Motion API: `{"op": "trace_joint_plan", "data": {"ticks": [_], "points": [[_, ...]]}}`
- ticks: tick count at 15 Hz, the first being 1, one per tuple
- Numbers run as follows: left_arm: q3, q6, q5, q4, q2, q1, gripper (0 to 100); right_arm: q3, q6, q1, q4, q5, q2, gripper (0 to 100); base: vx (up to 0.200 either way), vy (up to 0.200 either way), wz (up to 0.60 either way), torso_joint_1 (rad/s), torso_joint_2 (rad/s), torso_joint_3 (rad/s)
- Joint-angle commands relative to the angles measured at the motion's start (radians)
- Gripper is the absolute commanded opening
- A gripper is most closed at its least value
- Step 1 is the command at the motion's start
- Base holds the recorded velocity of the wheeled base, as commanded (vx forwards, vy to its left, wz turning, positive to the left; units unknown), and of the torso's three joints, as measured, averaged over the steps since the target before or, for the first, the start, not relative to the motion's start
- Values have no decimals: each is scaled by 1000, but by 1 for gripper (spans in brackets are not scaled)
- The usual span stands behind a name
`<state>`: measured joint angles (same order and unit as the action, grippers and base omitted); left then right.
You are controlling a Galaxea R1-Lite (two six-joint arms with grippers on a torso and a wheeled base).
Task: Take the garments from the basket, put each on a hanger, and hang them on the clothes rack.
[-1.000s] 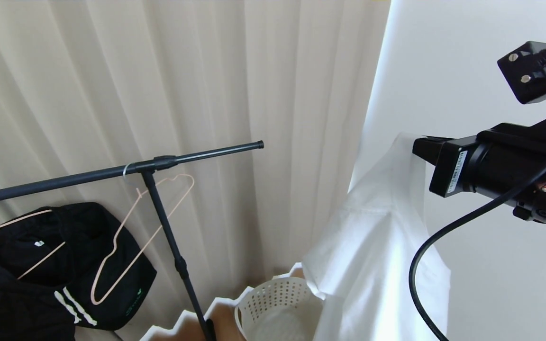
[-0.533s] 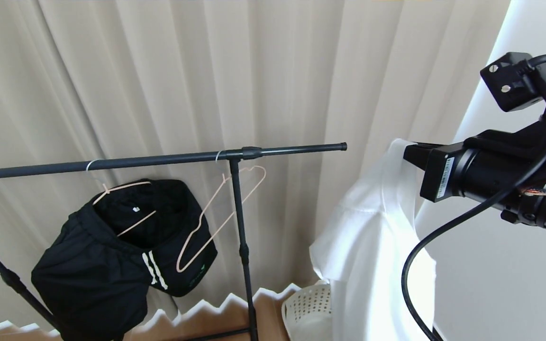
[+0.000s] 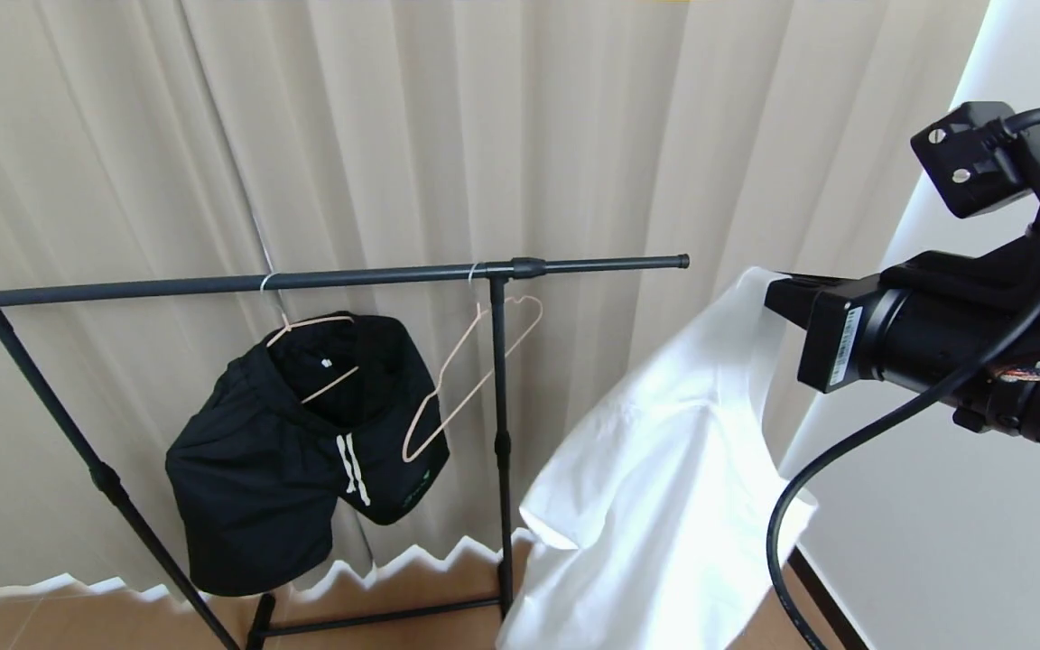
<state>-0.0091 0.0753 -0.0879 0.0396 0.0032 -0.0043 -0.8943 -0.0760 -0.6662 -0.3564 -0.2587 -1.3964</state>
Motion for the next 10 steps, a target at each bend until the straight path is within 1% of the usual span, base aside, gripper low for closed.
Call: {"op": "trace_joint_plan", "data": {"ticks": [1, 7, 10], "points": [[0, 0, -1, 0, 1, 0, 100, 1, 1, 0, -1, -1, -3, 0, 0, 200, 0, -2, 2, 2], [0, -2, 0, 0, 1, 0, 100, 9, 5, 0, -3, -1, -3, 0, 0, 200, 0, 7, 6, 2], [0, -3, 2, 0, 1, 0, 100, 9, 5, 0, -1, -1, -3, 0, 0, 0, 0, 0, 0, 0]]}}
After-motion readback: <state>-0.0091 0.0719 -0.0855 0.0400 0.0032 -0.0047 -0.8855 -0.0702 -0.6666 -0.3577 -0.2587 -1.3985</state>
